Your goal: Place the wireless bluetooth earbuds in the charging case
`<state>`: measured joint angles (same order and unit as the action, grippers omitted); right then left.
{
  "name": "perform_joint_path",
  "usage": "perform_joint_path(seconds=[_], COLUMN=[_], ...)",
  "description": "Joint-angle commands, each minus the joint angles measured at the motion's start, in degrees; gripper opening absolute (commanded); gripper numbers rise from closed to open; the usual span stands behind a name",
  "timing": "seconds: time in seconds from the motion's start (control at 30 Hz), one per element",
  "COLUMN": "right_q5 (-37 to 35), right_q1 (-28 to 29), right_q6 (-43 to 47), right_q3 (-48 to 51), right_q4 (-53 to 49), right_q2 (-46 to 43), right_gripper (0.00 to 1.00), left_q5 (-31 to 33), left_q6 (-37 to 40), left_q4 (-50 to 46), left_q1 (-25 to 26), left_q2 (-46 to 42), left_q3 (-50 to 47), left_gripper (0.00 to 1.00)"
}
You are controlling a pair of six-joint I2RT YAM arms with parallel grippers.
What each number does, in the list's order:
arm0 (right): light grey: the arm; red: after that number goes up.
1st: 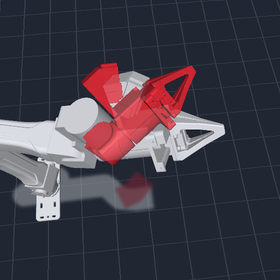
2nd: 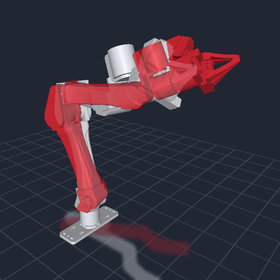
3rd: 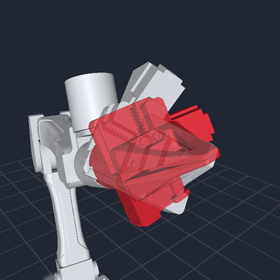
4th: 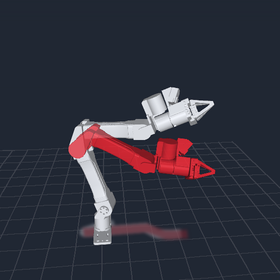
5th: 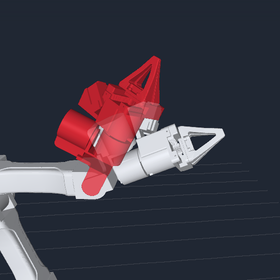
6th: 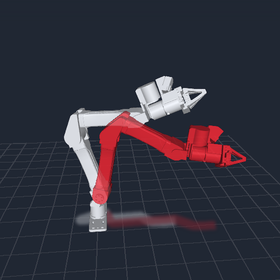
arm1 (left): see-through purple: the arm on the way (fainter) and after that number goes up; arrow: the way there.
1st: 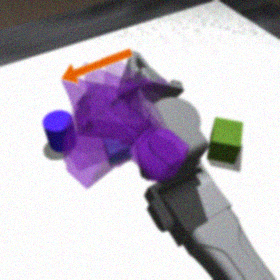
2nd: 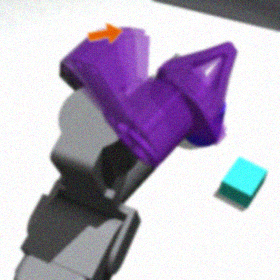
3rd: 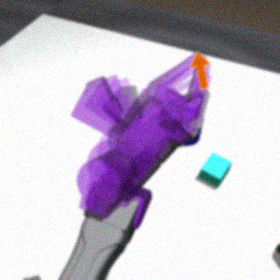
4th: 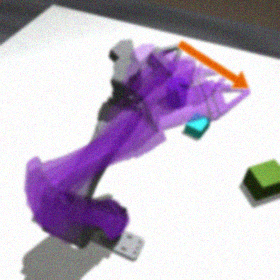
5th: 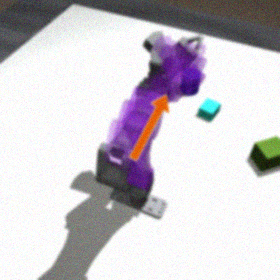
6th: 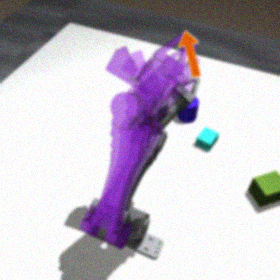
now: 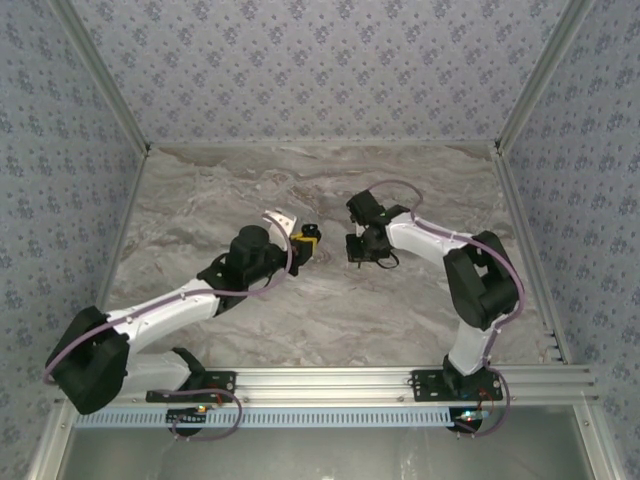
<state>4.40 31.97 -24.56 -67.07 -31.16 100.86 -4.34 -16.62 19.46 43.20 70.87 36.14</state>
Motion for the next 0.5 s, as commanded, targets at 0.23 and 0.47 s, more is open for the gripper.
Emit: perform_joint_path(seconds=[0.23, 0.47], right_q5=[3.63, 6.01], right_q1=[-2.43, -2.79], right_q6=[0.78, 2.01], right_q3=[4.01, 3.64], right_q4=[4.98, 5.89], right_q2=[-9.64, -13.93], right_gripper=[0.20, 0.21], left_q5=[-1.10, -4.02], left_q6=[-3.07, -1.64], left_q4=[2.83, 7.69], left_q1=[0.24, 0.17], left_q2=[6.04, 9.60], left_q3=[2.67, 2.32], left_gripper=[0.16, 0.16])
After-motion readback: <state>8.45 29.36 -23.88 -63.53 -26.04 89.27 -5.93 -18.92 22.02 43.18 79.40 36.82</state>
